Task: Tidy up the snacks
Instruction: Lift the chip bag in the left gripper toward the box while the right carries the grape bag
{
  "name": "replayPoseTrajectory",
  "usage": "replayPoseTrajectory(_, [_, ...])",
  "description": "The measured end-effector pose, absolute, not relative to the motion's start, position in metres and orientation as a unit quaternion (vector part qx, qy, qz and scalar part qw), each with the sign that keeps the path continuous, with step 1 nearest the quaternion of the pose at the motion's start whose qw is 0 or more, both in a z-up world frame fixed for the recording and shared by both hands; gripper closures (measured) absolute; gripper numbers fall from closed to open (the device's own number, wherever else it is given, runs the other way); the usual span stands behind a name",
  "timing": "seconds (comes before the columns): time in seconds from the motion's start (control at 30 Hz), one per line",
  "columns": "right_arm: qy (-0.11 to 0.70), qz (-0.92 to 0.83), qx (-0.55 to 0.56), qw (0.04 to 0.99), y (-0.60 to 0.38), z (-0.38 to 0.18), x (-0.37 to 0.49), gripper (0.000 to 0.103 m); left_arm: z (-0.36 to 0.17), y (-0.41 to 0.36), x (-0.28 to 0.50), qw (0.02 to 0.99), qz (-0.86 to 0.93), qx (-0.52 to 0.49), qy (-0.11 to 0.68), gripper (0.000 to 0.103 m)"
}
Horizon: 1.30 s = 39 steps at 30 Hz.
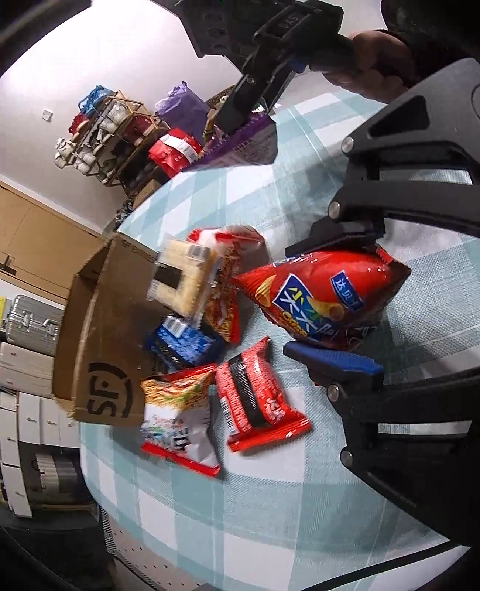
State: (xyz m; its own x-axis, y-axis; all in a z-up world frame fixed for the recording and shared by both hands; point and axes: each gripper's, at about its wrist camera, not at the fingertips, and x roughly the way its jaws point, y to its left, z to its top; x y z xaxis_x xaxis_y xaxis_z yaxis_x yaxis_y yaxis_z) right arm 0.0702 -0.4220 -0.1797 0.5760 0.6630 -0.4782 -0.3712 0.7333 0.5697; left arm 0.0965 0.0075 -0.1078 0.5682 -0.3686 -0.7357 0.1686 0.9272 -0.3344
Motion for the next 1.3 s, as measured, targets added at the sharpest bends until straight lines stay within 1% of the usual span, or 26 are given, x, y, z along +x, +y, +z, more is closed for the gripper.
replayPoseTrajectory(0.27, [0.338, 0.320, 0.199, 0.863, -0.408, -0.160, 0.069, 0.044, -0.074, 0.021, 0.092, 0.892, -0.158, -0.112, 0.408, 0.061])
replayPoseTrajectory(0.57, [0.318, 0.347, 0.179, 0.864, -0.389, -0.128, 0.080, 0.044, -0.037, 0.038, 0.109, 0.901, -0.166, -0.122, 0.382, 0.061])
replayPoseTrajectory(0.87, [0.298, 0.369, 0.160, 0.866, -0.371, -0.093, 0.103, 0.044, 0.000, 0.053, 0.139, 0.911, -0.162, -0.132, 0.356, 0.061])
replayPoseTrajectory(1.07, [0.291, 0.377, 0.115, 0.872, -0.360, -0.070, 0.123, 0.044, 0.026, 0.062, 0.167, 0.917, -0.160, -0.126, 0.343, 0.061])
replayPoseTrajectory(1.3, [0.291, 0.375, 0.094, 0.875, -0.352, -0.053, 0.160, 0.043, 0.043, 0.066, 0.208, 0.917, -0.155, -0.116, 0.348, 0.061])
